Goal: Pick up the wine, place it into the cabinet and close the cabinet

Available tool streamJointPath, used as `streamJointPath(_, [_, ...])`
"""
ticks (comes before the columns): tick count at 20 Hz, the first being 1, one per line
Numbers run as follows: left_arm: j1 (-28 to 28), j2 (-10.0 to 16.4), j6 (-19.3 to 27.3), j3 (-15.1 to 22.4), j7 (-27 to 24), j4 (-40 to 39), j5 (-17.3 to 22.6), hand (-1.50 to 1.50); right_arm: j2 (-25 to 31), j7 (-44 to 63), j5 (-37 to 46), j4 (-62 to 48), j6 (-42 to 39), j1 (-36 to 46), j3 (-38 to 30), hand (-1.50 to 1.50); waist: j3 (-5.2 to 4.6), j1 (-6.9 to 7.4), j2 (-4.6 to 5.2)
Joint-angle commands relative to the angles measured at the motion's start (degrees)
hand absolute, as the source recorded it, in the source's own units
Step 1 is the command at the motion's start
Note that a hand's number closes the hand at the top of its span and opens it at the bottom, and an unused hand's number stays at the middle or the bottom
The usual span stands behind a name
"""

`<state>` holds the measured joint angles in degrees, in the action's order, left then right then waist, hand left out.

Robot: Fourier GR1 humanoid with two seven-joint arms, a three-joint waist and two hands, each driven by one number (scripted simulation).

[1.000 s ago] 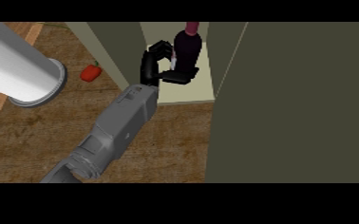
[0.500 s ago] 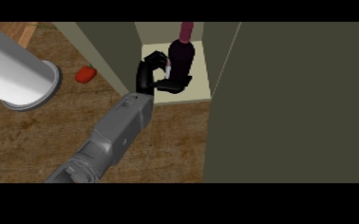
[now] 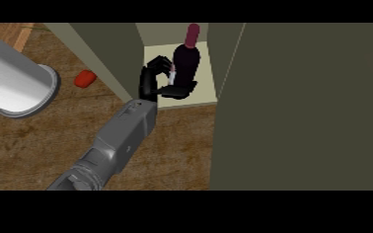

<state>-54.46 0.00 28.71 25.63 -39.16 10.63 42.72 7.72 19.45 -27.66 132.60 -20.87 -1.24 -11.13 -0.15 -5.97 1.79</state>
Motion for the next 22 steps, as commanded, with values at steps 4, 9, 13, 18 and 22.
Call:
streamJointPath(4, [-0.55, 0.00, -1.02, -0.07, -0.73, -0.13, 1.18, 1.50, -0.25, -0.20, -0.24, -0.29, 0.20, 0.52, 0.03, -1.50, -0.01, -0.43, 0.08])
streamJointPath(9, [-3.36, 0.00, -1.83, -1.19, -1.15, -1.82, 1.62, 1.50, 0.00, 0.28, 0.21, -1.66, 0.79, 2.59, 0.53, -1.50, -0.04, -0.17, 0.41])
streamJointPath(13, [-6.02, 0.00, -1.88, -2.69, -0.65, -4.20, 2.07, 1.50, 0.11, 0.29, -0.24, -0.03, -0.06, 0.42, 0.32, -1.50, 0.00, -0.65, 0.44])
streamJointPath(18, [-10.00, 0.00, 0.54, -2.67, 0.76, -5.40, 1.46, 1.50, -0.18, -1.37, -0.14, -3.12, -0.58, 1.35, -0.49, -1.50, 0.06, -0.94, 0.79])
streamJointPath(22, [-10.33, 1.28, -1.46, -2.10, -0.90, -8.07, -0.11, 1.50, -0.99, -0.77, 0.41, -0.55, -0.64, -0.43, 1.19, -1.50, 0.03, 0.17, 0.62])
